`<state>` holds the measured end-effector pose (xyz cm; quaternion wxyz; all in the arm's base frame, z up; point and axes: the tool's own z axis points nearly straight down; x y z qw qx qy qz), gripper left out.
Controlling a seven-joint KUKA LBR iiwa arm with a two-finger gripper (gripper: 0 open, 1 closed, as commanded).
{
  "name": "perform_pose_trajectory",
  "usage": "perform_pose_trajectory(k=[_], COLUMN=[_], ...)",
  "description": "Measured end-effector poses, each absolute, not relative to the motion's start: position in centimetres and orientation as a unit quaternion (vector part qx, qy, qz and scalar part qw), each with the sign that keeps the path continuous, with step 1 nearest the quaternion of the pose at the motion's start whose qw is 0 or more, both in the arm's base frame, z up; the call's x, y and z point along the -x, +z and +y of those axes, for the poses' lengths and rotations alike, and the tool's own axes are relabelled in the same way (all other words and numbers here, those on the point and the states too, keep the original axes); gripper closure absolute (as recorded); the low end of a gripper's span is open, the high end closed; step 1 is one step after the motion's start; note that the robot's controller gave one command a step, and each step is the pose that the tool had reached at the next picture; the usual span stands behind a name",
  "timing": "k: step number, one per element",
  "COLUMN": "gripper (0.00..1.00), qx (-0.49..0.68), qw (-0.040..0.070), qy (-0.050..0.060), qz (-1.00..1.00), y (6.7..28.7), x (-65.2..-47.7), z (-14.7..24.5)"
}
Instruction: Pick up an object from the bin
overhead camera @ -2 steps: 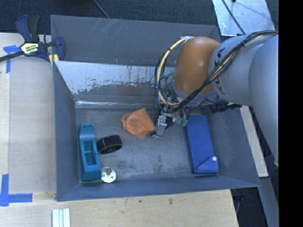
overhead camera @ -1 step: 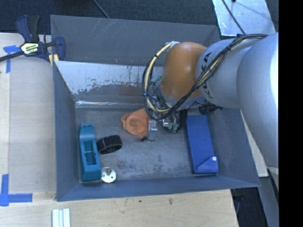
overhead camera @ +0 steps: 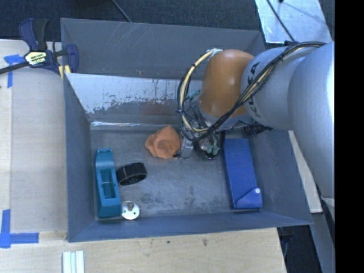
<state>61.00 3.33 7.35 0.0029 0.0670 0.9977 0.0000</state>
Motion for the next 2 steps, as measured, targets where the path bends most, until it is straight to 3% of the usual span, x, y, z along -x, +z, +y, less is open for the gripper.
perform_pose_trajectory(k=[1,2], gripper=[1.00,1.00], qx=[-0.067,-0.053], qw=[0.003,-0.002], qy=[0.000,-0.001], qz=[0.998,0.999], y=[7.3,11.2], x=[-61.0,-61.4], z=[3.3,3.7])
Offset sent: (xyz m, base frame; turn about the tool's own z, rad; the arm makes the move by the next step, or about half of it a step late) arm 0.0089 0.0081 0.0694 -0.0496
